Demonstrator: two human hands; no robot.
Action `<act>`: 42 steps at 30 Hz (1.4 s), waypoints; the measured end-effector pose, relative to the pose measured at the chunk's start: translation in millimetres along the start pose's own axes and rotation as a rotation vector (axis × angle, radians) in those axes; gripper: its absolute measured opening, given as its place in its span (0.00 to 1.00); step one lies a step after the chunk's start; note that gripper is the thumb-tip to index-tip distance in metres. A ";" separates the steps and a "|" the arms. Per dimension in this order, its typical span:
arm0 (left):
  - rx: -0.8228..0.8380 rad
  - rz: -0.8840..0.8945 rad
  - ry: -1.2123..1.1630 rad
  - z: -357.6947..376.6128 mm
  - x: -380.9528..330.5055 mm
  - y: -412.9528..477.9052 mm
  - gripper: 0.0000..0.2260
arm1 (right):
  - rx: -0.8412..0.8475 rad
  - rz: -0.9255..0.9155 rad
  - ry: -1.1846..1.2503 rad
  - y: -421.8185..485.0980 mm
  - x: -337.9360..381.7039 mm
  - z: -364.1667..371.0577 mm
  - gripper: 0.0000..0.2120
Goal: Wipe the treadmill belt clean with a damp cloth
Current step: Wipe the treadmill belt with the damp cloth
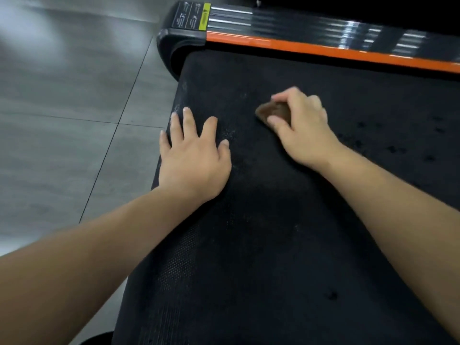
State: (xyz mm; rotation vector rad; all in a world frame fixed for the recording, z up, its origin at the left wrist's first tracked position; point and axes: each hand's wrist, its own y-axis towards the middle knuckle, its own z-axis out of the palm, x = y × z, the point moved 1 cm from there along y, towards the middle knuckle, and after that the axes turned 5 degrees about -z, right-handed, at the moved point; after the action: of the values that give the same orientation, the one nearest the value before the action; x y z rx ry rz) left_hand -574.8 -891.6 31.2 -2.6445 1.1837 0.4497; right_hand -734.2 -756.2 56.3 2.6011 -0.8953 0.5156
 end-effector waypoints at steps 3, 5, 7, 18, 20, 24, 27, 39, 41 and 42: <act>-0.015 0.001 0.015 1.2 1.0 0.1 0.24 | -0.026 0.004 -0.024 18.9 2.4 10.4 0.20; -0.022 0.002 0.050 2.5 0.1 -0.9 0.24 | 0.041 -0.120 0.029 -1.7 6.7 14.1 0.21; -0.029 0.004 0.080 3.6 -1.4 -2.3 0.25 | 0.107 -0.189 0.066 0.2 -2.4 8.6 0.20; -0.049 0.133 0.148 5.4 -3.6 -3.1 0.31 | -0.128 -0.027 -0.216 66.2 -27.1 13.1 0.22; -0.047 0.137 0.155 4.8 -3.6 -3.2 0.30 | -0.073 -0.083 -0.081 62.5 -29.4 9.7 0.22; -0.045 0.134 0.165 6.6 -4.4 -2.5 0.31 | -0.055 0.017 -0.167 100.6 -39.2 6.9 0.21; -0.050 0.124 0.167 5.8 -5.1 -2.6 0.31 | -0.118 0.086 -0.241 104.9 -29.4 19.1 0.23; -0.088 0.136 0.153 8.3 -4.4 -1.3 0.31 | -0.193 0.155 -0.132 122.3 -30.0 17.8 0.17; -0.095 0.133 0.156 8.2 -4.5 -2.1 0.31 | -0.156 -0.029 -0.082 107.1 -18.5 27.5 0.16; -0.092 0.135 0.158 8.3 -4.6 -2.5 0.31 | -0.106 -0.135 -0.048 95.5 -14.2 29.1 0.16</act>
State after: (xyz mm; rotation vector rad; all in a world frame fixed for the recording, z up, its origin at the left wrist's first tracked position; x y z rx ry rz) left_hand -577.5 -884.2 25.2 -2.7315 1.4285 0.3305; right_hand -799.1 -832.2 43.5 2.5646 -0.7341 0.3613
